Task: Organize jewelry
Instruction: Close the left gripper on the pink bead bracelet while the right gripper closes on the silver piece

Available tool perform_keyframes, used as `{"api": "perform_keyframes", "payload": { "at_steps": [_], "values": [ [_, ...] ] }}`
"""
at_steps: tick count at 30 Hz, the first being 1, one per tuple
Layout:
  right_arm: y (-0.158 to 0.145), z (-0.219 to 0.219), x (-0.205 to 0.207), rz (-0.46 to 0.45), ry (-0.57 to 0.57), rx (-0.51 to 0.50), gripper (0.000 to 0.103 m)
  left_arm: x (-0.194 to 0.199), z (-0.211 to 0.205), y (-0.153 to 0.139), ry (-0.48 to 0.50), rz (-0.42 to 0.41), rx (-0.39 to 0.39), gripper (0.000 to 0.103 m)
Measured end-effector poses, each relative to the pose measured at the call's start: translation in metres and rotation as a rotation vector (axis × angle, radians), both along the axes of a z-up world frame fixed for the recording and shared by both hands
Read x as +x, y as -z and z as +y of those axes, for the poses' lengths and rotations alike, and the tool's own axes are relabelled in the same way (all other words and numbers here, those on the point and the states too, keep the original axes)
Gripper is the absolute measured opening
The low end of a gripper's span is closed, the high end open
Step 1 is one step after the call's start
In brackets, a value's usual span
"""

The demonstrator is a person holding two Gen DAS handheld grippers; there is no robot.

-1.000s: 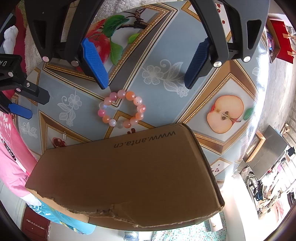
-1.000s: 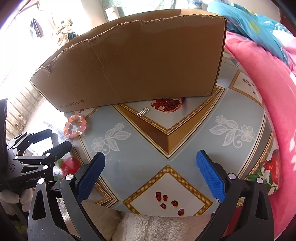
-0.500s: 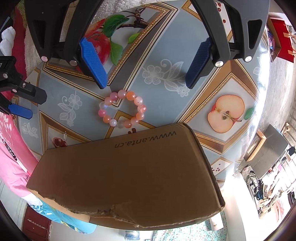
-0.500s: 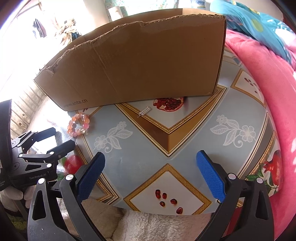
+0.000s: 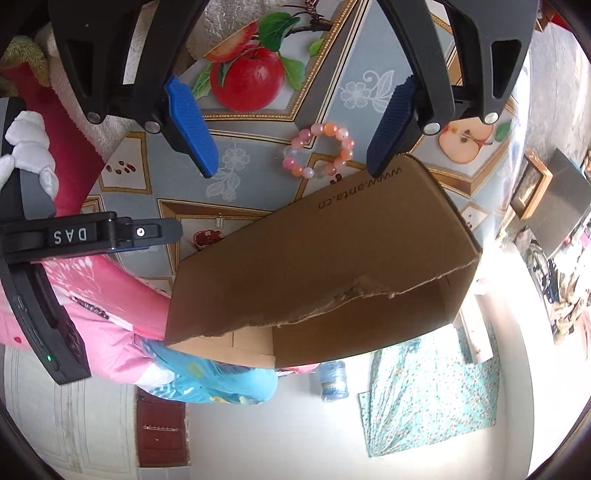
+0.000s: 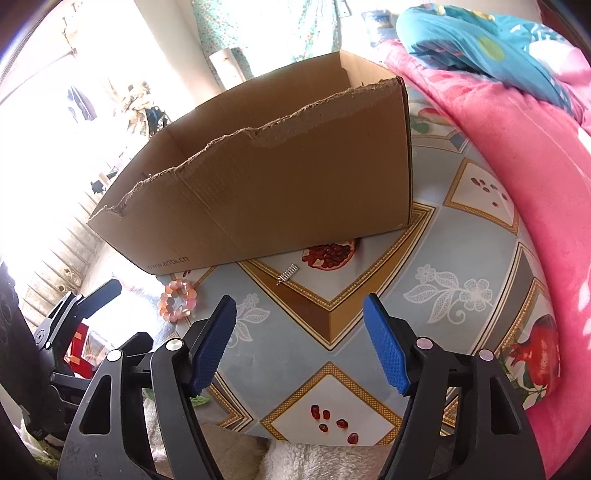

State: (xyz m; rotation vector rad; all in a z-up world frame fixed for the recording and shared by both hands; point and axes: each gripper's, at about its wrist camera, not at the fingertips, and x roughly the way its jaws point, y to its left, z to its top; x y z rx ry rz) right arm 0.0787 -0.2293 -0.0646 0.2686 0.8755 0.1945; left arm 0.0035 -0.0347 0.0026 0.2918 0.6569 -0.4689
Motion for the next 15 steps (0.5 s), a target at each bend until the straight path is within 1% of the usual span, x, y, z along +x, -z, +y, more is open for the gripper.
{"api": "perform_keyframes", "payload": {
  "at_steps": [2,3,4,5,6,8,9,11,14,15],
  "values": [
    [-0.003,0.003,-0.001,-0.018,-0.011,0.009,0.065,-0.001,-0.011,0.007,0.023,-0.027,0.071,0.073],
    [-0.004,0.005,-0.003,-0.029,-0.016,0.008,0.064,0.0,-0.015,0.01,0.034,-0.029,0.092,0.071],
    [-0.006,0.007,-0.003,-0.04,-0.019,0.005,0.064,0.001,-0.017,0.012,0.042,-0.022,0.099,0.066],
    [-0.008,0.008,-0.004,-0.05,-0.024,0.0,0.064,0.004,-0.018,0.012,0.043,-0.008,0.097,0.061],
    [-0.009,0.011,-0.004,-0.058,-0.028,-0.008,0.063,0.008,-0.017,0.013,0.04,0.01,0.09,0.058],
    [-0.01,0.013,-0.004,-0.071,-0.034,-0.023,0.063,0.015,-0.015,0.015,0.027,0.047,0.076,0.048],
    [-0.01,0.015,-0.004,-0.074,-0.036,-0.029,0.063,0.019,-0.013,0.017,0.022,0.065,0.067,0.046],
    [-0.01,0.016,-0.001,-0.075,-0.04,-0.034,0.063,0.026,-0.011,0.019,0.013,0.094,0.06,0.037],
    [-0.01,0.018,0.003,-0.074,-0.048,-0.027,0.061,0.034,-0.01,0.026,0.007,0.13,0.066,0.028],
    [-0.01,0.019,0.006,-0.076,-0.051,-0.028,0.06,0.036,-0.01,0.027,0.008,0.14,0.066,0.027]
  ]
}}
